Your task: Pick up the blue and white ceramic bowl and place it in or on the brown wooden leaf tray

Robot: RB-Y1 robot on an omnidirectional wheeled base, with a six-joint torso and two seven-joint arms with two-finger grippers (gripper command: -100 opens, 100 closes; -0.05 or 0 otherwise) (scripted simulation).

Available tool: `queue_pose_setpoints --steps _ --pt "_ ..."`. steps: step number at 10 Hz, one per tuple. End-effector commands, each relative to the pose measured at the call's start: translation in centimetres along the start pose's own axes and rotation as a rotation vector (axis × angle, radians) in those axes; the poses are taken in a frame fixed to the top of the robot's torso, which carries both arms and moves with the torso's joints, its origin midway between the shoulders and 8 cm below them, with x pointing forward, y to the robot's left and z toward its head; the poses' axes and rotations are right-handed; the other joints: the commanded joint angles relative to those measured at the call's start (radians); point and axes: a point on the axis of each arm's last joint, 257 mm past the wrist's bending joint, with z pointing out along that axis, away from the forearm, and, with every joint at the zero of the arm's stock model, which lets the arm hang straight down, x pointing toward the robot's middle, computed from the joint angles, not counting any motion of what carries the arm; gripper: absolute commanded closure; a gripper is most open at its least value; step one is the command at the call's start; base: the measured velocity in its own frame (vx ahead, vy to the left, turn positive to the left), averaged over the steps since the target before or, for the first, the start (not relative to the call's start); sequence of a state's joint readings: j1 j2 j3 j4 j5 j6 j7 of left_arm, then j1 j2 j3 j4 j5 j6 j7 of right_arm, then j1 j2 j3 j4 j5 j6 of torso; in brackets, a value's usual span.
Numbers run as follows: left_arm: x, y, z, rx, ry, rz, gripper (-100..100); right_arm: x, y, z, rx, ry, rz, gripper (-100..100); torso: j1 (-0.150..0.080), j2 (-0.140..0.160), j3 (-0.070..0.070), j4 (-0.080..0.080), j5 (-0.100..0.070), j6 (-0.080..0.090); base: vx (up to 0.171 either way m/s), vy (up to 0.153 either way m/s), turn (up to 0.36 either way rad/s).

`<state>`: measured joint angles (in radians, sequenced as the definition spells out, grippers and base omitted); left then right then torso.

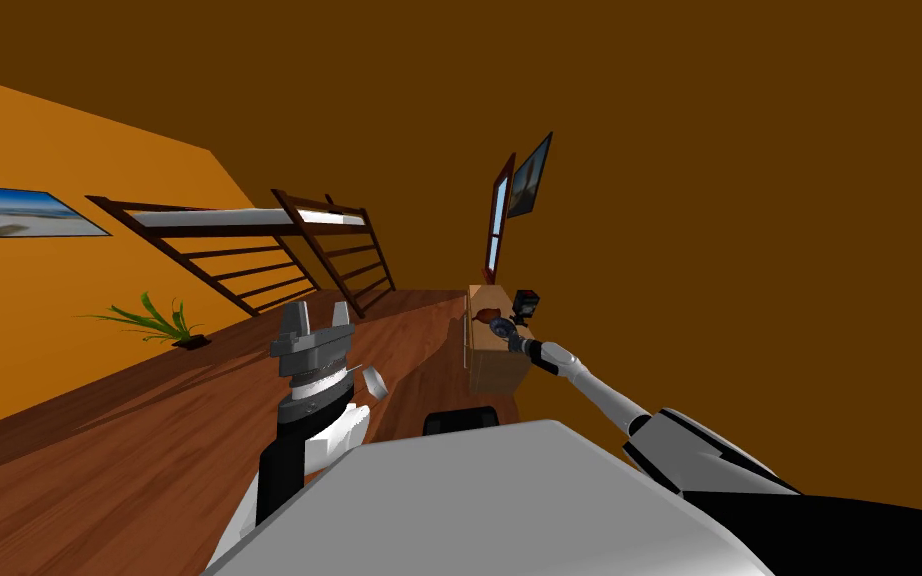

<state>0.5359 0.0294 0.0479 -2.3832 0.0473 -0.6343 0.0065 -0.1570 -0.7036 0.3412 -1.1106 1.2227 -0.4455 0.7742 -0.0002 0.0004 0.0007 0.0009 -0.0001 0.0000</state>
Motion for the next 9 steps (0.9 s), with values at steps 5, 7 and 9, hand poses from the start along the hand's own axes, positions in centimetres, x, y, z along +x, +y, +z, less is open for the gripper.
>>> queue_pose_setpoints --steps 5,7,9 --pt "0.0 0.0 0.0 0.000 0.000 0.000 0 -0.8 -2.2 -0.2 0.026 -0.018 -0.021 100 0.000 0.001 0.001 0.000 0.000 0.000 -0.005 0.003 -0.027" --pt "0.0 0.0 0.0 0.000 0.000 0.000 0 -1.1 -3.1 -0.5 0.035 -0.028 -0.032 100 0.002 0.005 0.003 0.002 0.001 0.002 -0.041 0.037 -0.132" --pt "0.0 0.0 0.0 0.000 0.000 0.000 0 -1.5 -4.3 -1.1 0.042 -0.041 -0.049 100 0.004 0.004 0.004 0.003 0.002 0.001 -0.011 0.046 -0.114"
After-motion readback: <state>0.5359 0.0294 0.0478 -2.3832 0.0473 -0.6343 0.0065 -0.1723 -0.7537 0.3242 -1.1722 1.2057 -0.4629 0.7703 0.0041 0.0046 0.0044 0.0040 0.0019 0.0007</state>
